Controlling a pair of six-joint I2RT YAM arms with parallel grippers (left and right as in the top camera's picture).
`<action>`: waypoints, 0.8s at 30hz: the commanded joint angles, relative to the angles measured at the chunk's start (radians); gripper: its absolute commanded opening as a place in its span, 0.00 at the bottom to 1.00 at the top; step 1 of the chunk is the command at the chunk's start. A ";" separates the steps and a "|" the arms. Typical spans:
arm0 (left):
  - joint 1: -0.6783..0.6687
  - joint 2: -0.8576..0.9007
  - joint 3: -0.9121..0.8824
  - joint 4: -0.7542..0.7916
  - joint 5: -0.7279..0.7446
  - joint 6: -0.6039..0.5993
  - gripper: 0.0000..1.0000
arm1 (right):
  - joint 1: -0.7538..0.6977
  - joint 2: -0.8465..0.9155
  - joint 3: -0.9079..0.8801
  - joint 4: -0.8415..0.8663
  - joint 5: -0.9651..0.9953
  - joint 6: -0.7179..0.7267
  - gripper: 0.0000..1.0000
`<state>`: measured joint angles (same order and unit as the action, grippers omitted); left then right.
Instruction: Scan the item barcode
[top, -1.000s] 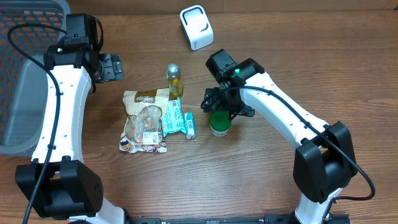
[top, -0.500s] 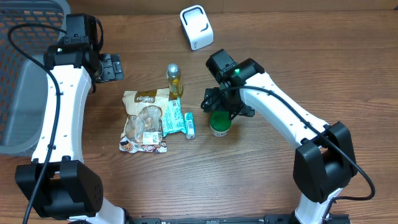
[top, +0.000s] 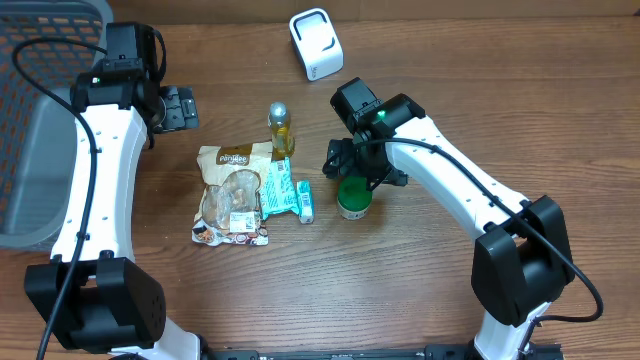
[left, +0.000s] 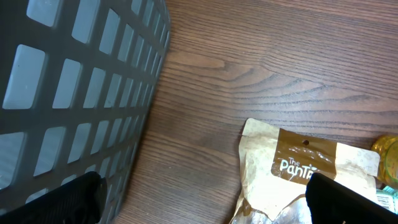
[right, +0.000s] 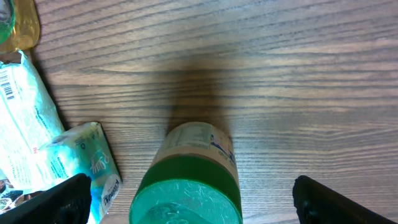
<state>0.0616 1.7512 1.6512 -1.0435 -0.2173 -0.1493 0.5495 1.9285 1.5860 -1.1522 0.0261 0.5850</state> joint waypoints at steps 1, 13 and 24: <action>0.010 -0.012 0.022 0.002 0.001 0.015 1.00 | -0.002 -0.032 0.013 -0.006 0.006 0.067 1.00; 0.010 -0.012 0.022 0.002 0.001 0.015 0.99 | 0.023 0.009 -0.029 -0.003 -0.074 0.093 1.00; 0.010 -0.012 0.022 0.002 0.001 0.015 1.00 | 0.072 0.036 -0.029 -0.001 -0.068 0.097 1.00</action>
<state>0.0616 1.7512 1.6512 -1.0435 -0.2173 -0.1490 0.6216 1.9545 1.5631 -1.1591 -0.0399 0.6712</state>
